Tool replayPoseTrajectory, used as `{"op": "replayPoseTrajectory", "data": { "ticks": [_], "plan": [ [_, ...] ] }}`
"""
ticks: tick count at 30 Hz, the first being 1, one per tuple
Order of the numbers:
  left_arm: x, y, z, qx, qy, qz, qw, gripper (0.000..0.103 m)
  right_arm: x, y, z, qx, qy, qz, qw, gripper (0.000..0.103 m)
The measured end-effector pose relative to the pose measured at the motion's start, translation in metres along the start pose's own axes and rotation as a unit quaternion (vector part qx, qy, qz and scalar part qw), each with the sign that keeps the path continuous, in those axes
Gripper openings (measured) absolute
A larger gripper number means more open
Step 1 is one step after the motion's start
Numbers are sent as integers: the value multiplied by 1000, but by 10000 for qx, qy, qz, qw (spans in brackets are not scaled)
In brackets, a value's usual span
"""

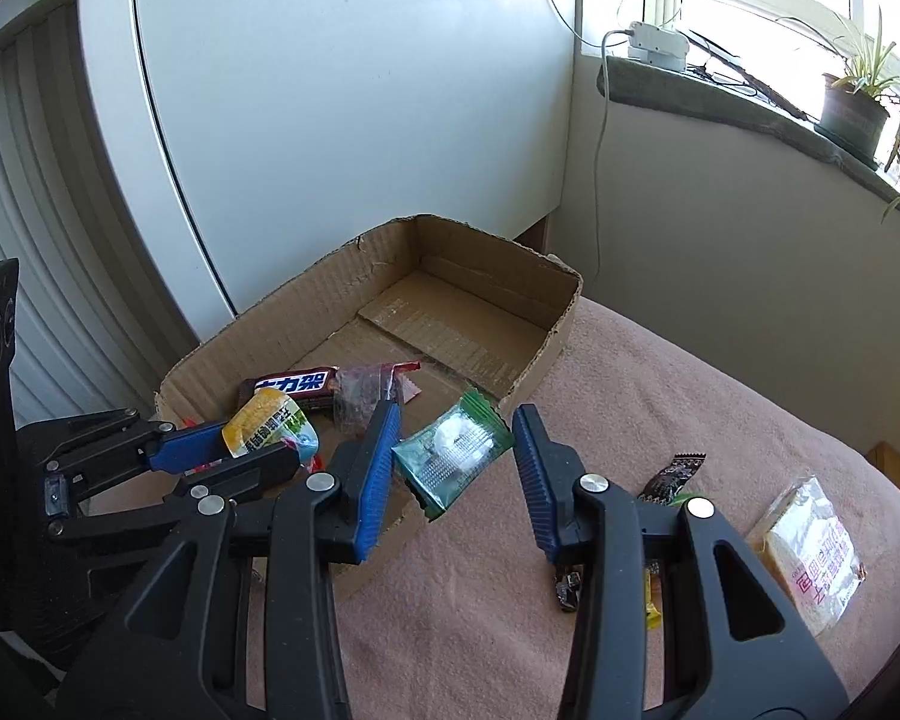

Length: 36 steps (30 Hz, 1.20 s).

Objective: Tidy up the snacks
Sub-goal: 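Carry the mint packet and jelly cup with both tools over the cardboard box, then open both tools to drop the mint packet and jelly cup into the box, then move both tools to the bagged sliced bread loaf on the table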

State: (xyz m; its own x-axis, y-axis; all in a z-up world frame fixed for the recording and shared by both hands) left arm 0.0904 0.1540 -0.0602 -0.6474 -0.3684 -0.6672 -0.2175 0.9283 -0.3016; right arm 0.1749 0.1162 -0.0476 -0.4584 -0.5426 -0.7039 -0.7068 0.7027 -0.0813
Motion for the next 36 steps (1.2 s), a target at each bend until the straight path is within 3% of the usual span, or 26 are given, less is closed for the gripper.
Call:
{"op": "replayPoseTrajectory", "data": {
  "ticks": [22,26,30,32,36],
  "plan": [
    [-5,10,-2,-103,-25,-82,9999,24,-22,19,32,-332,36,-119,9994,43],
    [-5,12,-2,-145,21,-149,9998,27,-24,19,30,-257,-25,-132,9996,59],
    [-6,14,-2,-188,16,-193,9996,29,-24,17,28,-207,-58,-99,9997,64],
    [-6,14,-4,-202,-13,-197,9996,39,-24,17,26,-168,-82,-106,9998,73],
    [-4,11,-8,-234,-67,-166,9996,47,-23,12,20,-61,-155,-60,9998,82]
  ]
}}
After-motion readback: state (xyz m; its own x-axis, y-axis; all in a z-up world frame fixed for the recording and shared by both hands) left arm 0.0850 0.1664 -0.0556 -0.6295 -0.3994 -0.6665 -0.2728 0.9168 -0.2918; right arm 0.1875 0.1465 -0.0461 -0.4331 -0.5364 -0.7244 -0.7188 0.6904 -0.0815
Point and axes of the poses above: each gripper's, at about its wrist camera, not at the fingertips, and z roughly the way its jaws point, y to its left, x to its underside, the point moved 2 cm from there along z, roughly the way its jaws point, and after that the axes turned 9 degrees about -z, right-handed, at the moved point
